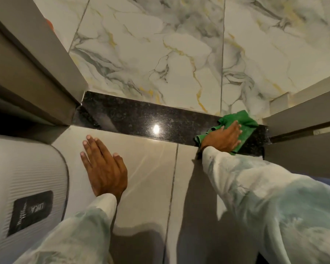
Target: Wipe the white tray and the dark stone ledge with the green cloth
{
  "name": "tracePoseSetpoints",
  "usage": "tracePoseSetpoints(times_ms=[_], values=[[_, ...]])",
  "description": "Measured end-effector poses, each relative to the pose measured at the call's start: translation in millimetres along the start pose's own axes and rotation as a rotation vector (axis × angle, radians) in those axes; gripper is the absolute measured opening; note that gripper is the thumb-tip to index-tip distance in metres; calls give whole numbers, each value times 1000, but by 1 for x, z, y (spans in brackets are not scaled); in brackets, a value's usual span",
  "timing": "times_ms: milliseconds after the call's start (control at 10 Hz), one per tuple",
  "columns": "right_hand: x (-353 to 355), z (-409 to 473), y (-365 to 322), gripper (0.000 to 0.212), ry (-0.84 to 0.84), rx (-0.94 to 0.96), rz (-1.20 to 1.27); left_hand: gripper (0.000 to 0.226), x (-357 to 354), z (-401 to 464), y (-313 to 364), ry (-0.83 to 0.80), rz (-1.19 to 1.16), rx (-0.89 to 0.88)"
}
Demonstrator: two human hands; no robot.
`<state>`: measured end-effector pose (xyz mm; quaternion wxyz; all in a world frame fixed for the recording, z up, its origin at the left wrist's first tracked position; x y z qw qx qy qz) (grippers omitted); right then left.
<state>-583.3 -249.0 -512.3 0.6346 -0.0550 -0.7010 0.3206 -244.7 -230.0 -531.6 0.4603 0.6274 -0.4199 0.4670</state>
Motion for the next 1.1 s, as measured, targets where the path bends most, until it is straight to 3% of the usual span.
tracePoseSetpoints(times_ms=[100,200,300,500,700,900,1100], values=[[1,-48,-29,57,-184,162,-37,71,14,-8,4,-137,67,-12],[25,-71,-49,56,-483,199,-22,74,56,-28,6,-277,165,-74],[82,-82,-82,54,-613,256,-53,74,126,-60,11,-322,248,-169],[241,-123,-194,50,-757,436,-67,77,306,-124,19,-301,186,-146],[331,-227,-328,49,-964,747,-123,73,453,-136,-32,-174,185,46],[298,-385,-409,42,-1104,1031,-81,75,479,-117,-132,-124,24,273],[218,-493,-432,45,-1263,1201,-330,80,464,-100,-214,-117,-98,390]])
Point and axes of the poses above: each hand's wrist, its own z-axis towards the middle knuckle, its own x-axis out of the back of the hand, y = z × x, the point moved 5 cm from there along z, towards the middle knuckle, and after that the axes turned 2 degrees about -z, right-handed, at the moved point
